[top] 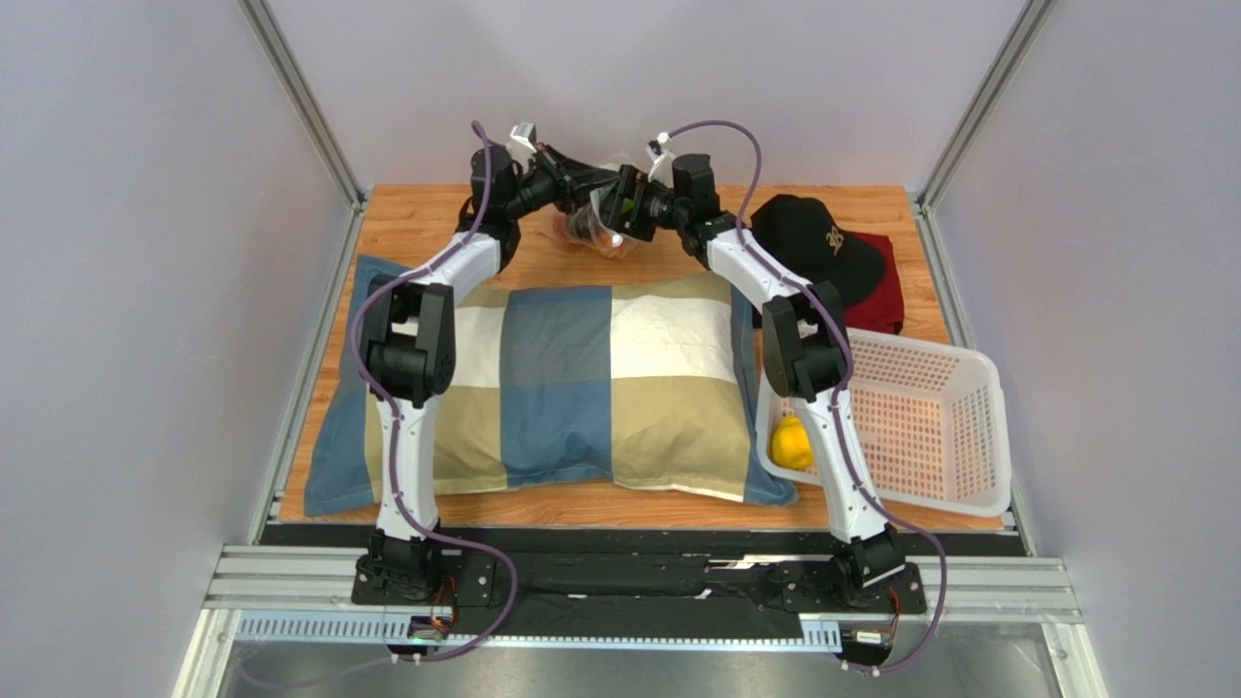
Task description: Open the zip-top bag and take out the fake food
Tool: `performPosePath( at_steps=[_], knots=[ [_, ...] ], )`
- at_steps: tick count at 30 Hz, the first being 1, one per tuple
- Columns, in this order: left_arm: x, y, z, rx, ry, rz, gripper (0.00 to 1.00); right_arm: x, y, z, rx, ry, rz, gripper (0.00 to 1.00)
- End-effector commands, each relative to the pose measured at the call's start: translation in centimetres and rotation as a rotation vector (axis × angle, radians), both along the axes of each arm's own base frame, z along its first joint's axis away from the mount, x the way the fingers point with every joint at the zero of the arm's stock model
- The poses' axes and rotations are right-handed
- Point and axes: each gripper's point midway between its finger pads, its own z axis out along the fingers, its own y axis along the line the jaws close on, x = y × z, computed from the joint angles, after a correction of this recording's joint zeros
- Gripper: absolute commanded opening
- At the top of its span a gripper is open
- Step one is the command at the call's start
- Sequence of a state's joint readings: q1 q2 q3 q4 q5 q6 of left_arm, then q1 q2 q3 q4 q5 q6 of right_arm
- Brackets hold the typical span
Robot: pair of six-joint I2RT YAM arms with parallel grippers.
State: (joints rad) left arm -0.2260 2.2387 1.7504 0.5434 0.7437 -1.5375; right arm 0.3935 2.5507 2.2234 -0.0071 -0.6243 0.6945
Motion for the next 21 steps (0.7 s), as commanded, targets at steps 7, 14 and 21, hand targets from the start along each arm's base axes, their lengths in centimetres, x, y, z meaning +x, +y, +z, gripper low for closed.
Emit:
performPosePath(
  at_steps=[7,14,21],
  knots=[
    [-5.0,-6.8,3.6,-0.052,-0.085,-0.172,0.0,1.2,1.4,-3.9,-0.019,0.024,-0.08,0.96],
    [-5.5,-8.1,2.7,-0.048,-0.062,-0.181,0.0,2.5,-1.2,-7.8,-0.084,0.2,-0.286,0.86],
    [-4.8,-8.1,1.2,-0.045,-0.034,-0.153,0.0,1.9,-2.1,-8.2,0.036,0.306,-0.299,0.72]
  ],
)
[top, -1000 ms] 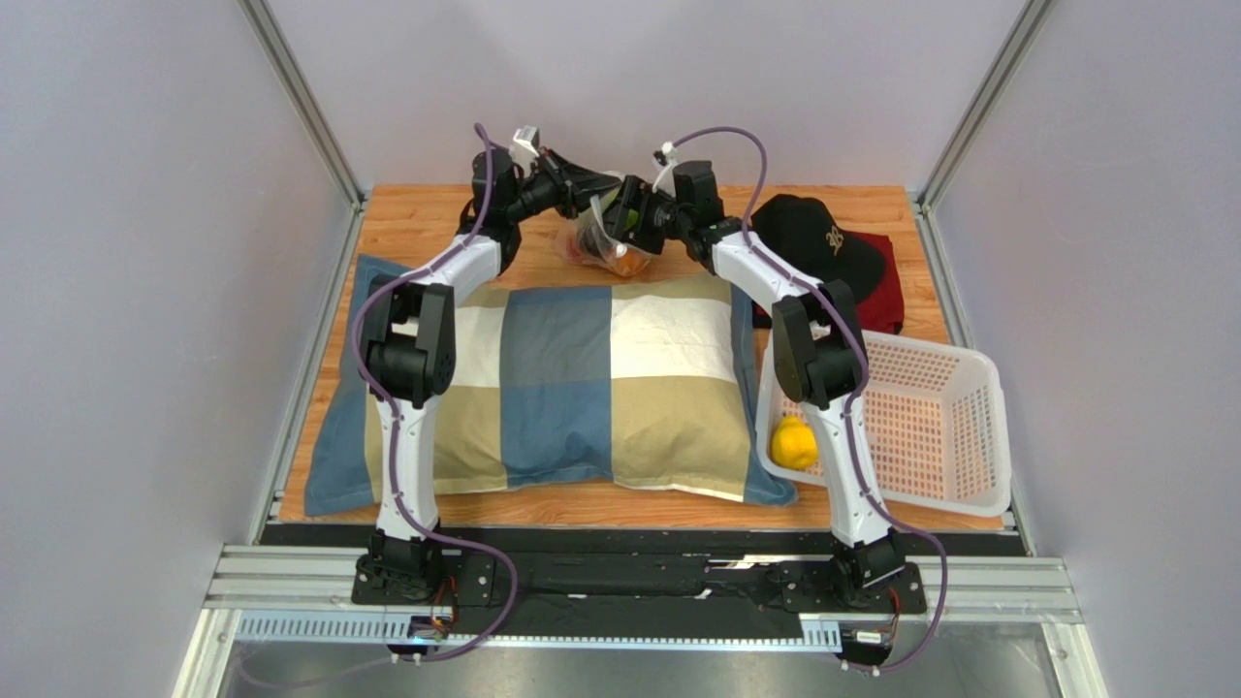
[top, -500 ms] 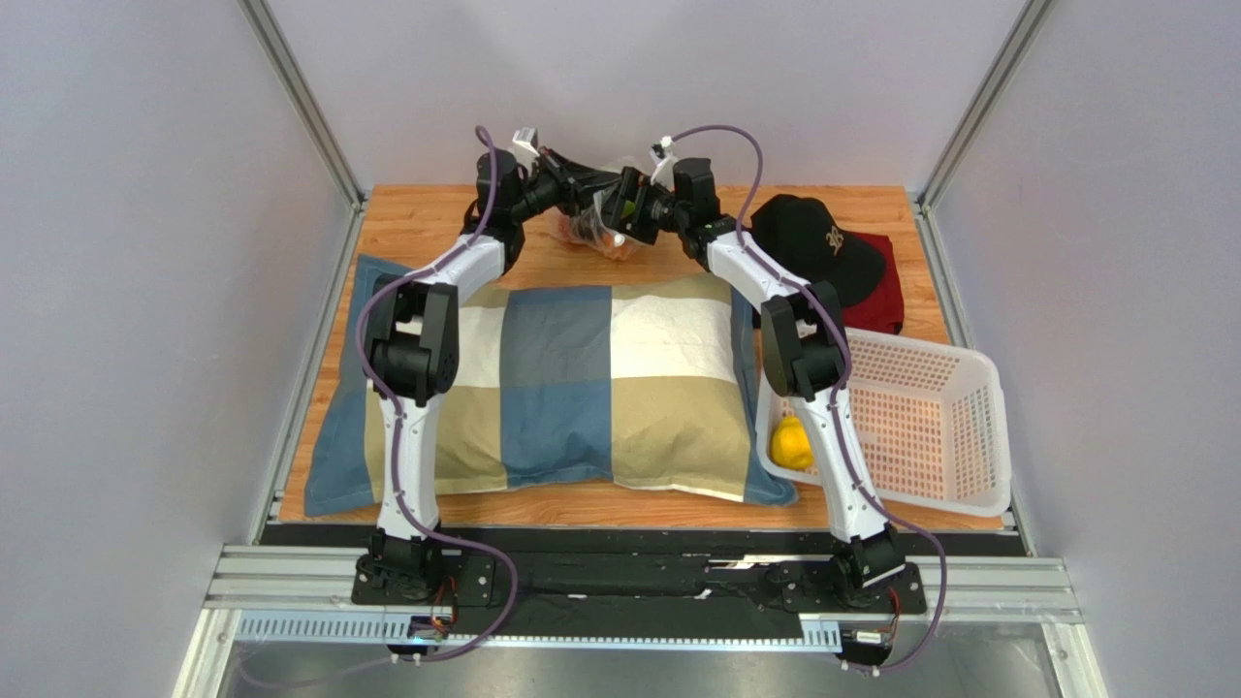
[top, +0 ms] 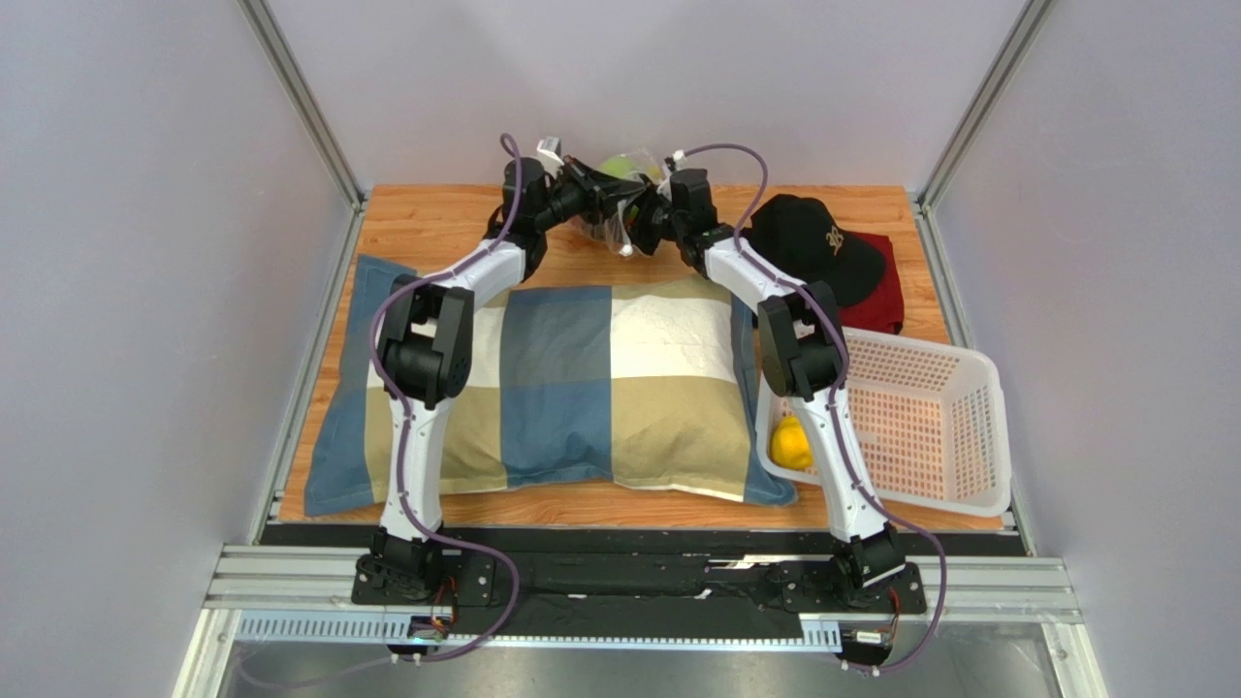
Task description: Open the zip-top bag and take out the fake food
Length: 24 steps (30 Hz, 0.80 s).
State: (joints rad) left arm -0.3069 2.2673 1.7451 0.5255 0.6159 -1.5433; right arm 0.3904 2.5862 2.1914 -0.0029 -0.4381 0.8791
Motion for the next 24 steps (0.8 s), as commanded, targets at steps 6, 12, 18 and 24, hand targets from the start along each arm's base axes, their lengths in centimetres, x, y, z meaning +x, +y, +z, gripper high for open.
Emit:
performPosePath(
  at_steps=[6,12,18,24],
  knots=[
    [-4.2,-4.1,3.5,-0.035,-0.091,-0.176,0.0,-1.7,-1.4,-1.9,0.042,0.012,-0.043,0.89],
    [-4.1,-4.0,3.8,-0.037,-0.101,-0.164,0.0,-1.5,-1.9,1.1,0.106,-0.1,-0.074,0.98],
    [-4.5,-4.0,4.2,-0.038,-0.107,-0.176,0.0,-0.3,-0.9,0.1,0.124,-0.054,-0.07,1.0],
    [-4.2,-4.1,3.8,-0.048,-0.1,-0.174,0.0,1.6,-1.5,-2.1,0.075,-0.028,-0.134,0.88]
  ],
)
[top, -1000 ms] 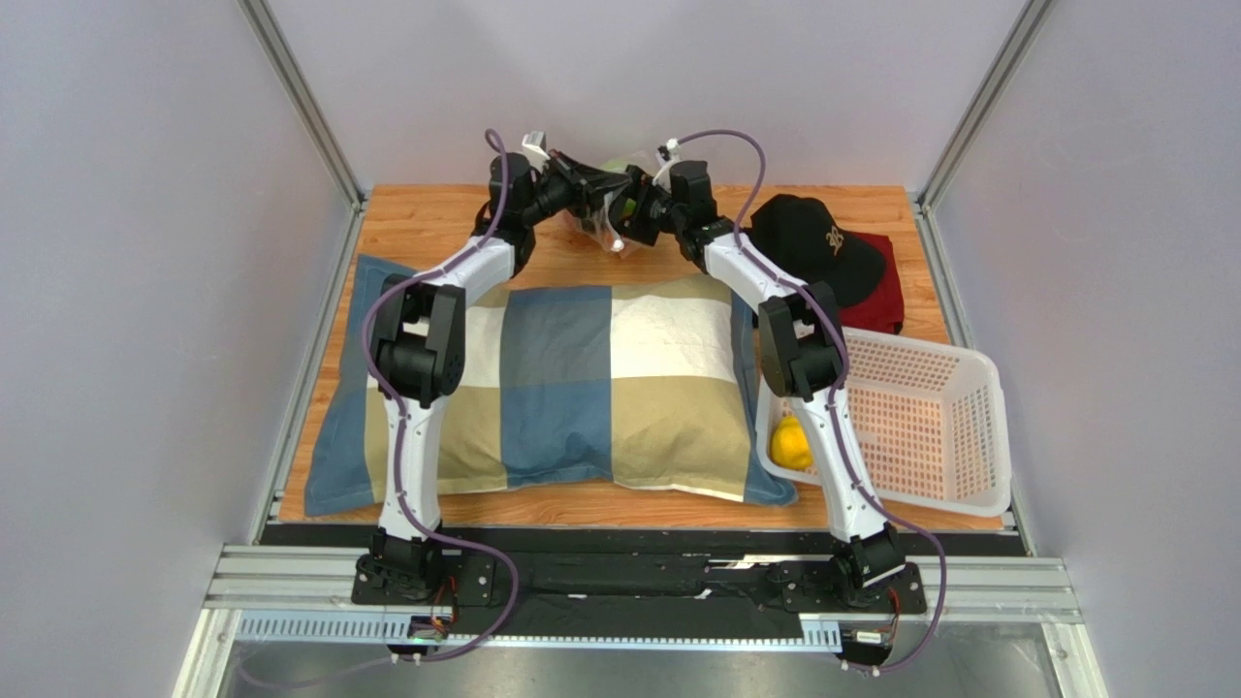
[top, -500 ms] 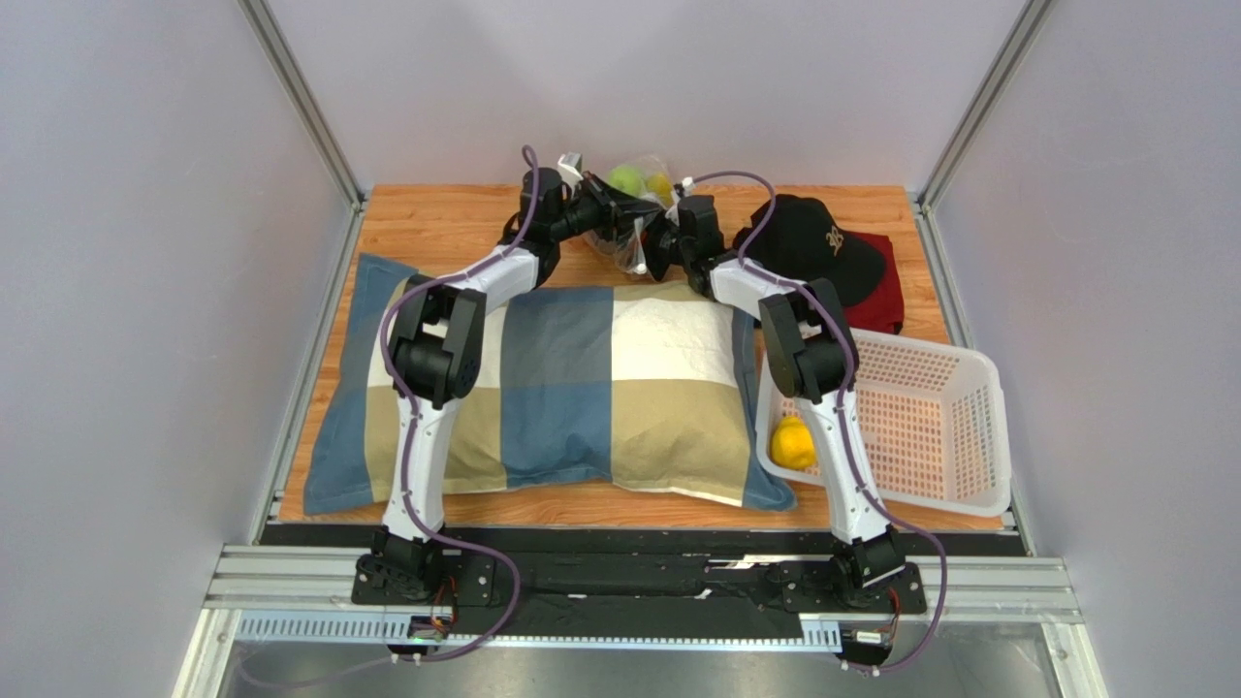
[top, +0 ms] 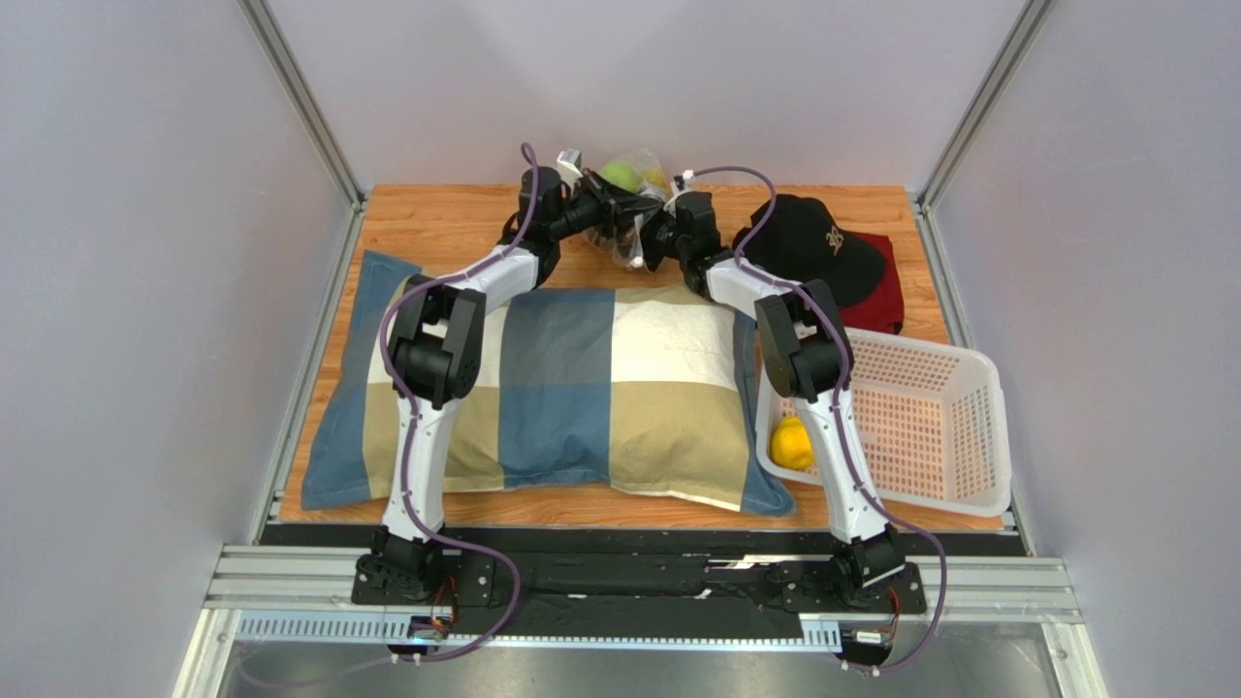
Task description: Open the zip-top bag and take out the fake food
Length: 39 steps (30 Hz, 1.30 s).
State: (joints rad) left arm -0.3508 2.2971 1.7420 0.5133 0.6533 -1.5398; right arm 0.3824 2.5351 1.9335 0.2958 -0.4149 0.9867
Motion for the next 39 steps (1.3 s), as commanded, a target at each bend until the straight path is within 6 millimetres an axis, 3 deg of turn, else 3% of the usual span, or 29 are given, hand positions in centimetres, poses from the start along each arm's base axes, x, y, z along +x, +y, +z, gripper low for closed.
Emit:
performPosePath(
  at_steps=[1,3,6,8,11,13,14,16,17,18,20,22,26,30,35,39],
  knots=[
    [-2.3,-1.4,5.9,-0.071,-0.135,-0.091,0.0,2.4,-0.6,-0.4,-0.021,-0.015,-0.075,0.8],
    [-2.2,-1.3,6.0,-0.072,-0.138,-0.089,0.0,2.8,-0.4,-0.2,-0.01,-0.032,-0.075,0.76],
    [-1.9,-1.0,6.0,-0.063,-0.143,-0.084,0.0,3.2,-0.7,0.4,-0.006,-0.049,-0.068,0.57],
    [-1.4,-0.5,6.0,-0.059,-0.143,-0.07,0.0,3.3,-1.2,1.5,0.0,-0.071,-0.062,0.53],
    [-0.5,0.5,5.8,-0.056,-0.143,-0.046,0.0,2.6,-1.5,1.6,-0.015,-0.07,-0.035,0.4],
    [0.2,1.5,5.8,-0.053,-0.145,-0.03,0.0,2.2,-1.8,3.3,-0.027,-0.083,-0.022,0.36],
    [0.5,1.8,5.5,-0.05,-0.141,-0.022,0.0,1.5,-1.7,3.1,-0.055,-0.064,0.0,0.34],
    [1.3,3.1,5.4,-0.039,-0.148,-0.007,0.0,0.9,-2.1,5.0,-0.085,-0.069,0.019,0.22],
    [1.7,3.5,5.2,-0.032,-0.148,-0.002,0.0,0.1,-2.4,4.1,-0.145,-0.038,0.043,0.21],
    [1.8,3.9,5.3,-0.019,-0.163,-0.005,0.0,-0.5,-2.7,5.3,-0.171,-0.048,0.051,0.21],
    [2.3,4.9,4.9,0.001,-0.154,-0.008,0.0,-1.5,-3.3,5.3,-0.233,-0.046,0.082,0.21],
    [2.4,5.2,5.2,0.015,-0.173,-0.019,0.0,-2.3,-3.5,7.0,-0.259,-0.076,0.099,0.21],
    [2.1,5.4,5.8,0.026,-0.202,-0.037,0.0,-3.0,-4.7,8.4,-0.323,-0.038,0.084,0.2],
    [2.2,5.8,6.0,0.031,-0.201,-0.023,0.0,-3.7,-5.0,10.6,-0.327,-0.007,0.075,0.18],
    [2.7,7.1,6.3,0.046,-0.213,-0.013,0.0,-4.7,-5.9,11.9,-0.279,0.07,0.068,0.11],
    [2.6,7.6,6.4,0.052,-0.217,-0.027,0.0,-5.9,-4.5,14.9,-0.215,-0.026,0.17,0.12]
  ],
)
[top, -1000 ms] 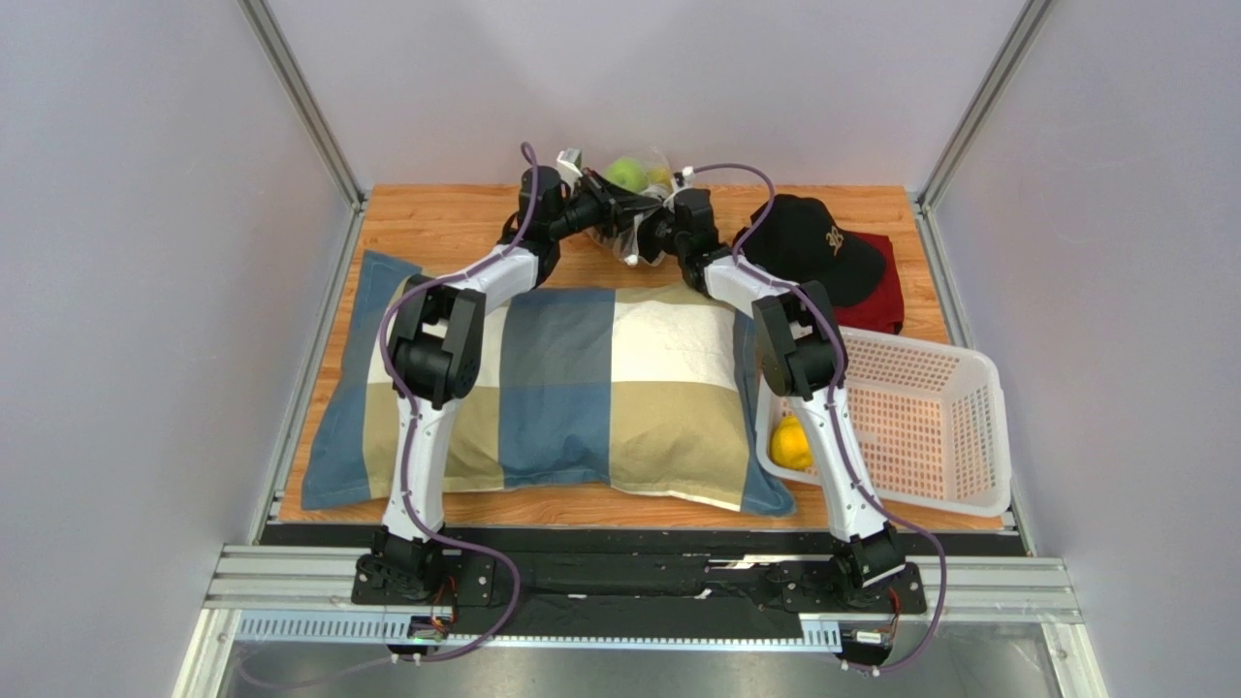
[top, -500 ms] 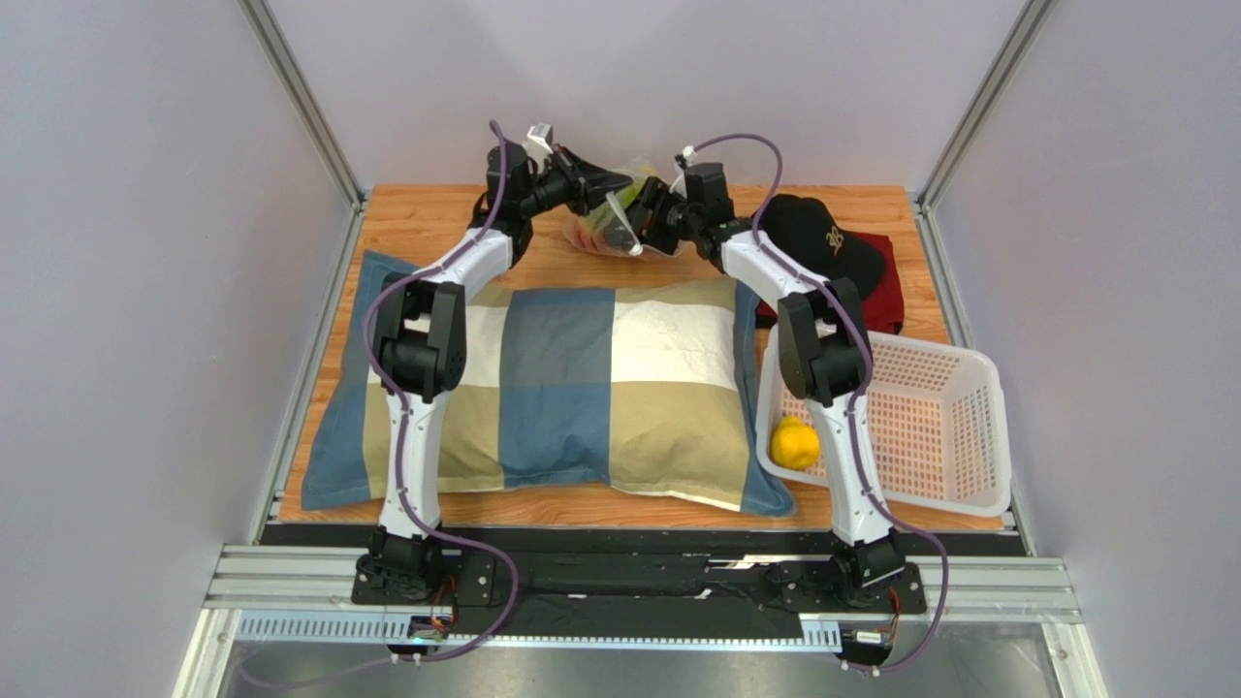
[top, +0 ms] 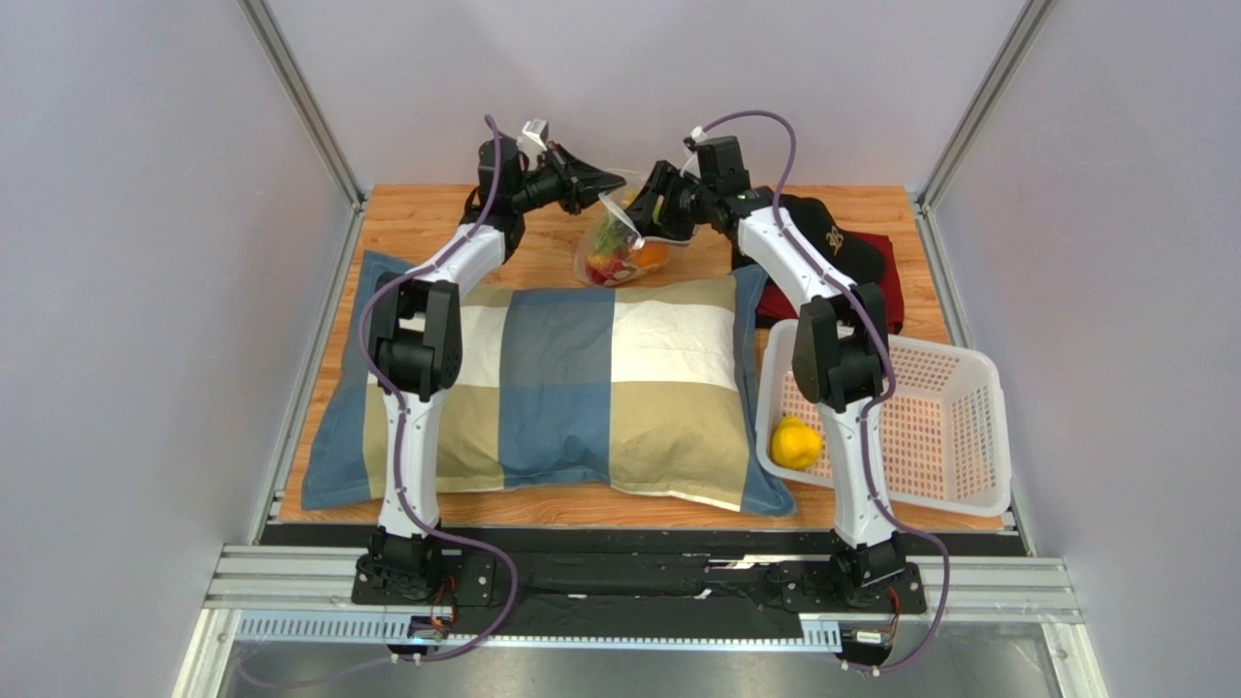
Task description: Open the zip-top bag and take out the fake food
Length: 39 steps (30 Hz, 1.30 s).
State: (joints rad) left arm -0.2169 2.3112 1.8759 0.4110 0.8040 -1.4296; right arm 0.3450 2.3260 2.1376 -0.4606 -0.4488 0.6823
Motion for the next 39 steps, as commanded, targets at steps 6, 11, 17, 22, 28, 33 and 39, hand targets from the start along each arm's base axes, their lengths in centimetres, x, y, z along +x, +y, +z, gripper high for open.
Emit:
performPosePath(
  at_steps=[6,11,17,22,28,33,39],
  knots=[
    [-1.1,0.5,3.8,0.008,-0.103,-0.048,0.0,-0.8,-2.4,9.2,0.027,0.042,-0.182,0.12],
    [-2.3,-1.3,4.5,-0.026,-0.117,-0.1,0.0,-0.3,-2.1,8.8,0.079,0.127,-0.346,0.13],
    [-2.6,-1.5,4.6,0.009,-0.146,-0.103,0.0,-0.2,-0.5,9.2,0.208,0.262,-0.375,0.11],
    [-2.8,-2.8,4.9,-0.009,-0.155,-0.136,0.0,0.7,0.3,8.3,0.271,0.298,-0.392,0.1],
    [-3.8,-3.7,5.2,0.022,-0.184,-0.194,0.0,2.2,1.1,8.5,0.367,0.325,-0.375,0.08],
    [-4.2,-3.3,4.0,0.05,-0.172,-0.205,0.0,1.3,0.7,12.6,0.473,0.358,-0.388,0.07],
    [-2.4,-1.7,3.9,0.066,-0.181,-0.118,0.0,-3.2,0.6,15.9,0.479,0.391,-0.319,0.07]
  ],
)
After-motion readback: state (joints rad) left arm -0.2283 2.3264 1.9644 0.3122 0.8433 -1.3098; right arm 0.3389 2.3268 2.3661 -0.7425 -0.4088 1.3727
